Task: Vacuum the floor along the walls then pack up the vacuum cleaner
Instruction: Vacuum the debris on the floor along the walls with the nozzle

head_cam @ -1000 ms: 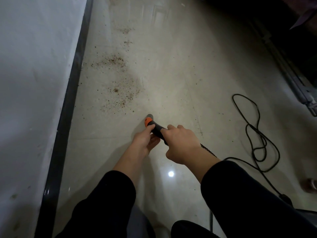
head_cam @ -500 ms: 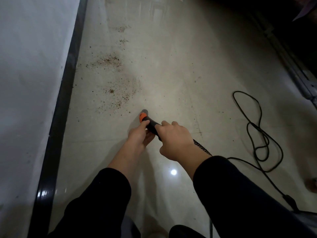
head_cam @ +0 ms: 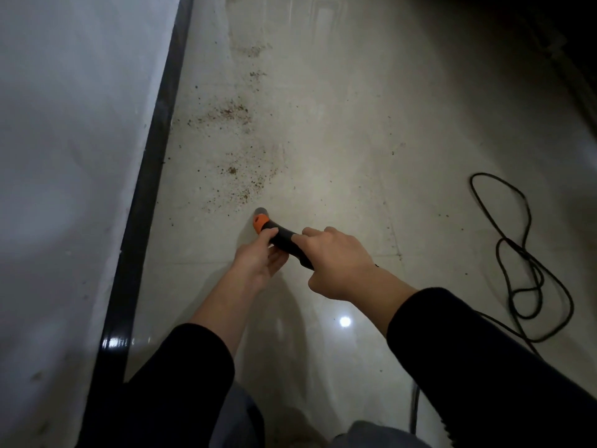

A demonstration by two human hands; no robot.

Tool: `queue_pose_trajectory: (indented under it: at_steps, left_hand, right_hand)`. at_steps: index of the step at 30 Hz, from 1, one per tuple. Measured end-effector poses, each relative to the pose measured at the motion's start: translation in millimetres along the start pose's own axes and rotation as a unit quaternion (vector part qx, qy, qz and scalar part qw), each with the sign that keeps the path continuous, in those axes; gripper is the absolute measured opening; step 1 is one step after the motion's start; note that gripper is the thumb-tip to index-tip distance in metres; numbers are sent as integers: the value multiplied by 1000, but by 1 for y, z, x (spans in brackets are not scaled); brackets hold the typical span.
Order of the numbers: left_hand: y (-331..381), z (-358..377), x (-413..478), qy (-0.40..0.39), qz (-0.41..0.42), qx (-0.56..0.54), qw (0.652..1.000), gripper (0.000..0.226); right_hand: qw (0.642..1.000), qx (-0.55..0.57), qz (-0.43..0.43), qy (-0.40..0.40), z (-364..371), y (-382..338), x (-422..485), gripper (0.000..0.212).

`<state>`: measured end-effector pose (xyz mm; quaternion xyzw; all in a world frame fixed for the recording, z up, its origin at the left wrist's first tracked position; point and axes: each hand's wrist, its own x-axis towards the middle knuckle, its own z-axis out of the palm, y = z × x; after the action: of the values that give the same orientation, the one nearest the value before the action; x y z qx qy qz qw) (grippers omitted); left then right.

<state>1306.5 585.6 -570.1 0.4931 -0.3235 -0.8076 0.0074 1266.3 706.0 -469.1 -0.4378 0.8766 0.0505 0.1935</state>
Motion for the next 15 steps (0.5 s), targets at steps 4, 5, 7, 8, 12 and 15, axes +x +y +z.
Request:
queue_pose_trajectory:
  at_steps: [4,5,7,8,12,15]
  left_hand:
    - [7,-1,-1,13,3,-14,1000,26]
    - [9,-1,-2,15,5,-16,1000,26]
    - [12,-1,-2,20,7,-17,1000,27]
    - [12,0,-3,20,6,-19,1000,27]
    - [13,4,-5,28,2,-21,999,31]
    - [15,12,-9,35,-1,-22,999,36]
  right_hand:
    - [1000,2,-19,2,-4,0,10,36]
    - [1000,2,-24,2,-3,1,12,36]
    - [1000,6,-30,2,-2,3,16,36]
    - [999,10,-33,3,-1,4,17,37]
    - [999,27,-45,8,4,13,19,42]
    - [998,38,-52,5,4,22,19,41]
